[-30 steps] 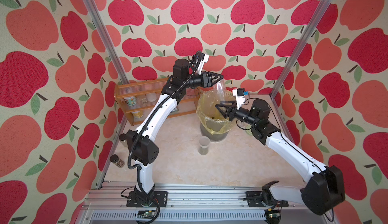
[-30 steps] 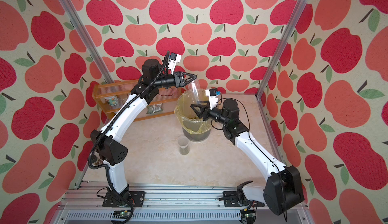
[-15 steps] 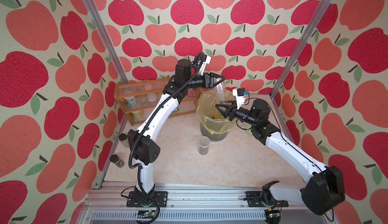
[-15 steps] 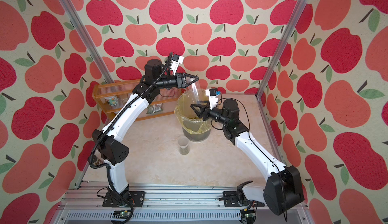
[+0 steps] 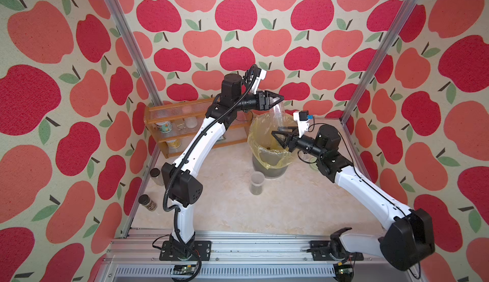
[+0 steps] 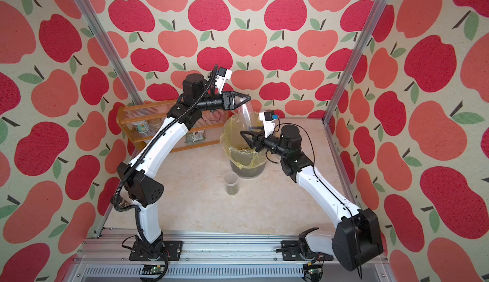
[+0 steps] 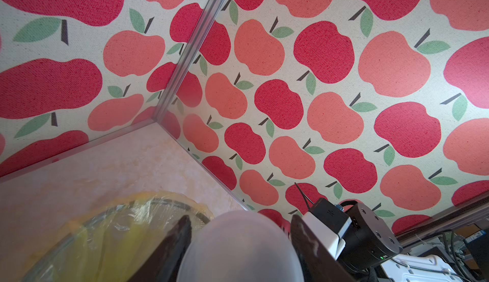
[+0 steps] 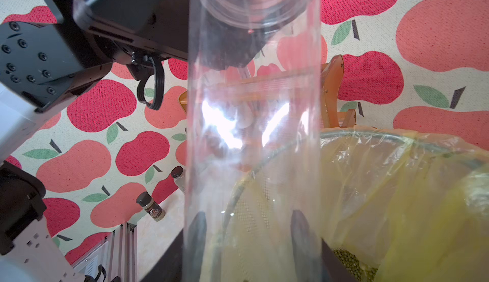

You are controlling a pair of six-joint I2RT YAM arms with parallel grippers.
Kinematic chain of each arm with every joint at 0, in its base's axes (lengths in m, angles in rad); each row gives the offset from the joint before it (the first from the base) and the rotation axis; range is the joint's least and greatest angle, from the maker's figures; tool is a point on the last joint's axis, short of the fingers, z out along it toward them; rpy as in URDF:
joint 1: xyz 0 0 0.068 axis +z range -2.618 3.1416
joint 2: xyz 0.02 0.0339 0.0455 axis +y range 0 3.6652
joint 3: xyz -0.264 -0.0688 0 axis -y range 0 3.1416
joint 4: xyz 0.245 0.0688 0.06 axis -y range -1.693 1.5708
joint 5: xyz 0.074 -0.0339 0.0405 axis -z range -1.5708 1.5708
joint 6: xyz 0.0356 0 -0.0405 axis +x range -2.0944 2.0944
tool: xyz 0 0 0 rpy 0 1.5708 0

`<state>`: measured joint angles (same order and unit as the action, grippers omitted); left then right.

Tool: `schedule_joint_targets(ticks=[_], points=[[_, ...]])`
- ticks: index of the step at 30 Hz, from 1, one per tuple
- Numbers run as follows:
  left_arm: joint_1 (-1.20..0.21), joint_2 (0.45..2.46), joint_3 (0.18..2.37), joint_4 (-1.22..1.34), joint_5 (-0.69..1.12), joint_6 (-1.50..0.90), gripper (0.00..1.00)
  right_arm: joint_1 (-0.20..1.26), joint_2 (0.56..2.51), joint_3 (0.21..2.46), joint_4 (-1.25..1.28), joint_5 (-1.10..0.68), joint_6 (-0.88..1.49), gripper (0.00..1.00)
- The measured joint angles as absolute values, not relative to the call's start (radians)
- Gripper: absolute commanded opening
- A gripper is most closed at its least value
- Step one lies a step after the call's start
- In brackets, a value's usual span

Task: Empty moldy mung beans from jars
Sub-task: Unscrew the lid from the jar.

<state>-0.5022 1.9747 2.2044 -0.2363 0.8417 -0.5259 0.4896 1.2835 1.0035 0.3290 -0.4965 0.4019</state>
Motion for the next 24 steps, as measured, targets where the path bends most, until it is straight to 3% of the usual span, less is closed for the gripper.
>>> schedule_joint_targets(ticks=[10,24], points=[[-0.514,1.986,2.238,-0.311,0.770,-0.525,0.58,0.495,1.282,1.004,0.292,-0.448,0.364,0.33],[-0.529,2.085,2.531,-0.577,0.661,-0.522,0.58,0.566,1.259,1.119,0.079,-0.217,0.216,0.33]])
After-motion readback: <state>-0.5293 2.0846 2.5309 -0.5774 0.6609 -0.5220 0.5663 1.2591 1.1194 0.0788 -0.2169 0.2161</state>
